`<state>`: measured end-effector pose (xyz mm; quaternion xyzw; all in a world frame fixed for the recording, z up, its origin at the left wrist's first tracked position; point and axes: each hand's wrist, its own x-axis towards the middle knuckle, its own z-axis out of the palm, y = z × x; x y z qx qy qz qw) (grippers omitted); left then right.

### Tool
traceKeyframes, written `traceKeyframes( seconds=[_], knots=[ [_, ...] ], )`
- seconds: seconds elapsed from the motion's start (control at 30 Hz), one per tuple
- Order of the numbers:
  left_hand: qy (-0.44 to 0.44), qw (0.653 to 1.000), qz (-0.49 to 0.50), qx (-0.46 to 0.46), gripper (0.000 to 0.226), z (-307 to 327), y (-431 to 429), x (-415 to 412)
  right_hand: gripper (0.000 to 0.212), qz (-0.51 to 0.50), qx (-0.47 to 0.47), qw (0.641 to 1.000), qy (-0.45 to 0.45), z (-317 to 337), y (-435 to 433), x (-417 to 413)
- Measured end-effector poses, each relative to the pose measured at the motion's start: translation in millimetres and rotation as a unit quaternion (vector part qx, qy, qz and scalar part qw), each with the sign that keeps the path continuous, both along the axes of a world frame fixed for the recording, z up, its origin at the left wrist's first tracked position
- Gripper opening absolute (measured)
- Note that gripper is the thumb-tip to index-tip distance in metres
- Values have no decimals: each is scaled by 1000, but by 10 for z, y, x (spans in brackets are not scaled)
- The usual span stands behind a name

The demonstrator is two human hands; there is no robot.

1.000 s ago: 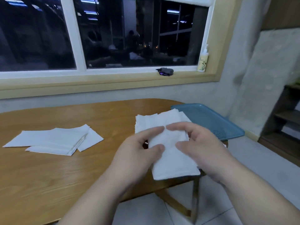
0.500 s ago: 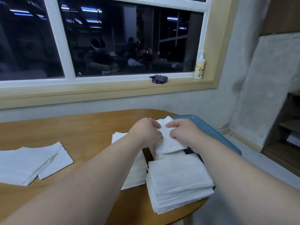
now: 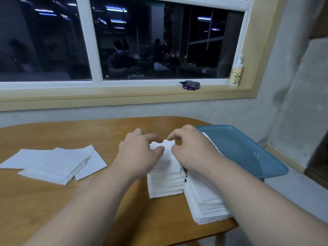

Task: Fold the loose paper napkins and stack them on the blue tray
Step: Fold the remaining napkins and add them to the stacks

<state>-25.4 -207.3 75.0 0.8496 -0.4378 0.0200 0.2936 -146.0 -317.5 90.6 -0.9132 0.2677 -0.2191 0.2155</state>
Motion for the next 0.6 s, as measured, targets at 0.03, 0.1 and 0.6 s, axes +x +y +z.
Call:
traceKeyframes(
  seconds=[0.03,0.1,0.6],
  knots=[
    [9,1000,14,-14,25,-49,229,80,27,21,4,1000,2,-13,170,106],
    [23,998,46,-21,23,-171,699,251,25,58,6,998,4,-68,506,363],
    [35,976,214,-11,27,-799,2692,1164,33,109,-42,989,88,-795,1801,2288]
  ],
)
